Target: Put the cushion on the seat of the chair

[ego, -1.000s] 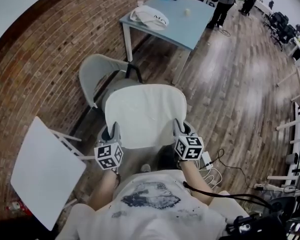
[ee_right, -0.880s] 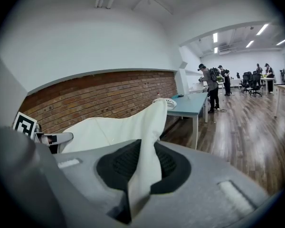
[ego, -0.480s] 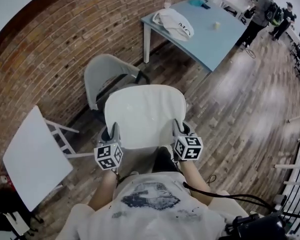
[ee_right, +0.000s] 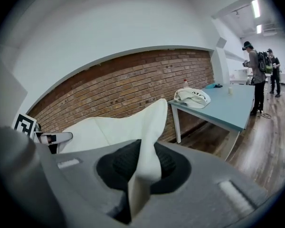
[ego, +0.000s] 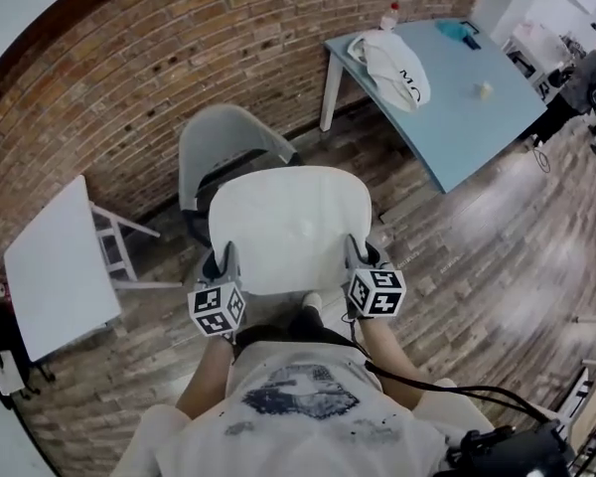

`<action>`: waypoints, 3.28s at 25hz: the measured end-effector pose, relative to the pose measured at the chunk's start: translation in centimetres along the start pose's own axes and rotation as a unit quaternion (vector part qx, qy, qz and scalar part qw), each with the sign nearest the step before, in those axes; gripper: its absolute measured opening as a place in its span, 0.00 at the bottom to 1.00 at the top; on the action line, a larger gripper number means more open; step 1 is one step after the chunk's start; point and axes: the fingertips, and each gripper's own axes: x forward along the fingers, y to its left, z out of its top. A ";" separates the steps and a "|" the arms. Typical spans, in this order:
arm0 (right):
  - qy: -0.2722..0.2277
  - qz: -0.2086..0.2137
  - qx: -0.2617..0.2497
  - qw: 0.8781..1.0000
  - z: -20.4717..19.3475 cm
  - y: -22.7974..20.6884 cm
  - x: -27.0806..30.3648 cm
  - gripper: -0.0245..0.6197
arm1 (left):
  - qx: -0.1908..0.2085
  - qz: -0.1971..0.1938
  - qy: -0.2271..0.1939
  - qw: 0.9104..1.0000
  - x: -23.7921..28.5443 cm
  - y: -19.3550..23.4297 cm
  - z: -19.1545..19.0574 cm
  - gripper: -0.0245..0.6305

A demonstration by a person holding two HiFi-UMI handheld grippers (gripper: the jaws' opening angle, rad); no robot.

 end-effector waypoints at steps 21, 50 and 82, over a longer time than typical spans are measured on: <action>0.063 0.077 -0.037 0.994 1.2 2.7 10.9 0.11 | -0.032 0.086 0.020 0.996 3.6 5.9 -0.5 0.17; 0.147 0.121 -0.091 0.978 -3.7 5.9 29.0 0.11 | -0.093 0.149 0.072 0.982 13.9 17.1 -8.1 0.17; 0.214 0.124 -0.117 0.962 -25.2 -0.3 45.8 0.11 | -0.110 0.208 0.126 0.964 25.8 23.9 -31.4 0.17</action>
